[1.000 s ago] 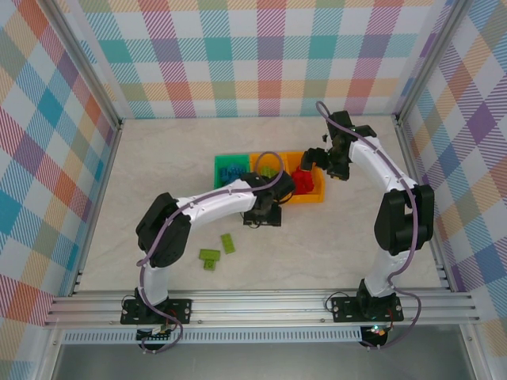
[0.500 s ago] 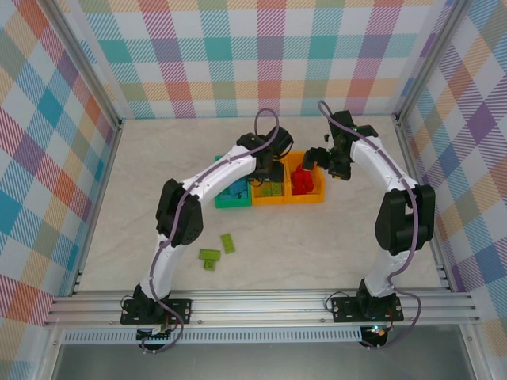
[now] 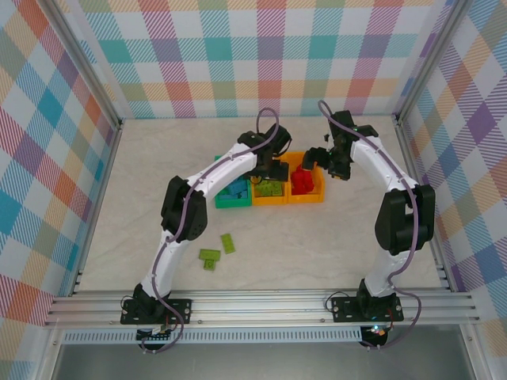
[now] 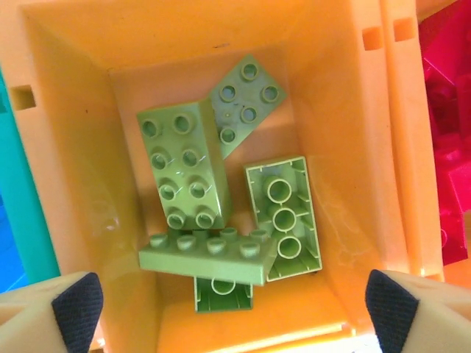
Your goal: Sort the legos into containers by color
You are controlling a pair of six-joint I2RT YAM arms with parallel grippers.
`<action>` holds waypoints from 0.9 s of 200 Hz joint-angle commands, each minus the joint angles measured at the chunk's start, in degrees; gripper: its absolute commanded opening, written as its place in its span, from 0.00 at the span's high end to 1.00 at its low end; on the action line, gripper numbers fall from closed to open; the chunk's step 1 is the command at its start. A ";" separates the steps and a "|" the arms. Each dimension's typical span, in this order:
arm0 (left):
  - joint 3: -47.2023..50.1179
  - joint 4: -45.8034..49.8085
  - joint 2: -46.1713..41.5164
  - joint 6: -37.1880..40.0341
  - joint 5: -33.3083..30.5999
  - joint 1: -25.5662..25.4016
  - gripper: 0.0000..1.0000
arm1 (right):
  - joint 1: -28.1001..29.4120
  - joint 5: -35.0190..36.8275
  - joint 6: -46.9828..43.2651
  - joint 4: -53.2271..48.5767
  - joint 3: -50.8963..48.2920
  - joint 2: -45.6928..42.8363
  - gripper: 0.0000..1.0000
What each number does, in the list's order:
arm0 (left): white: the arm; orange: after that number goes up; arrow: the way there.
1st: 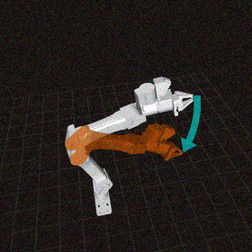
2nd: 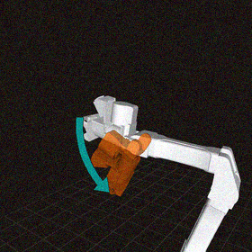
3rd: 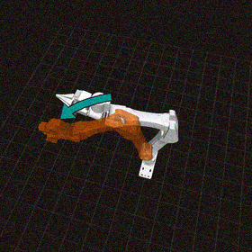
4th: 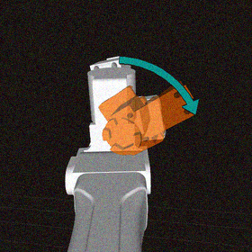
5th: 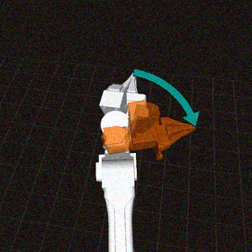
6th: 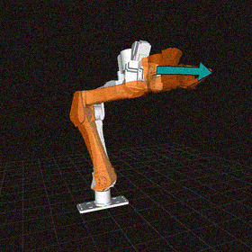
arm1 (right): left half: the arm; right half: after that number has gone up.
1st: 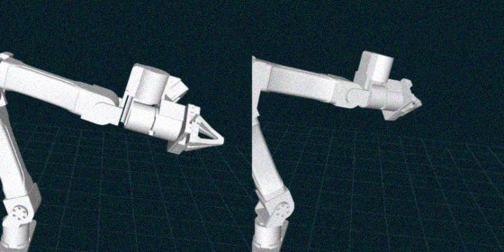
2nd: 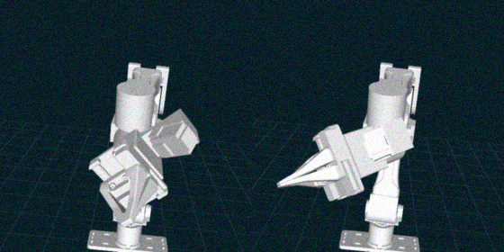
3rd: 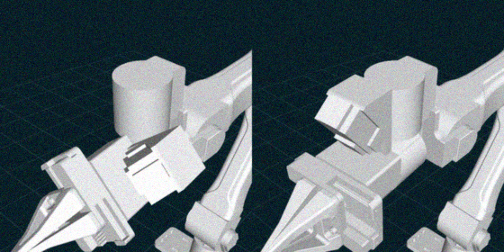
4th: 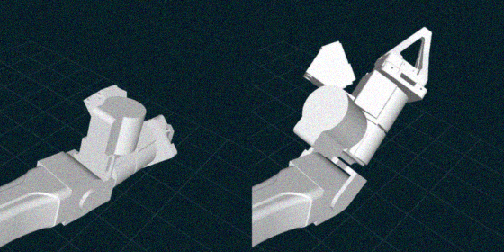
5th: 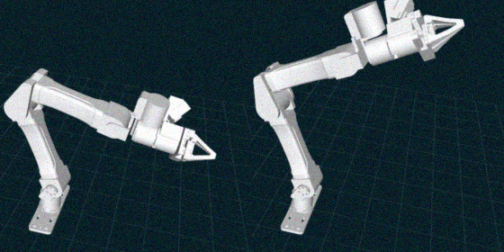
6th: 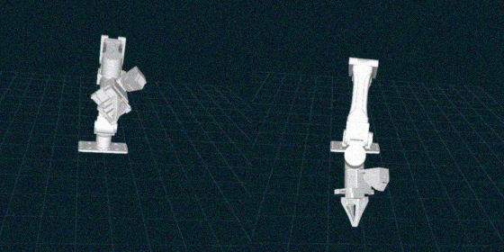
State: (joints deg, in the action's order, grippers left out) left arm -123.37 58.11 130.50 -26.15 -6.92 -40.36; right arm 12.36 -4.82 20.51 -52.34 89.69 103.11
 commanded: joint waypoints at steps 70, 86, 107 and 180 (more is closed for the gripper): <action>44.24 -6.59 -40.35 -6.06 -3.72 14.39 0.00 | 22.15 6.67 11.30 2.64 -8.97 -11.10 0.08; 50.95 -5.78 -45.77 -5.25 -2.56 19.76 0.00 | 29.63 7.62 17.11 4.46 -9.41 -8.82 0.08; 57.41 -4.43 -51.04 -4.13 -1.97 25.17 0.00 | 37.71 9.65 22.39 4.48 -6.62 -3.26 0.07; 69.02 -4.91 -58.85 -0.14 4.43 34.18 0.00 | 50.10 8.34 25.40 -0.60 7.47 17.60 0.13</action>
State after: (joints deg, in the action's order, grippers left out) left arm -56.40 52.42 73.54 -28.88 -5.17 -7.22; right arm 61.14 3.88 43.38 -50.35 93.69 117.89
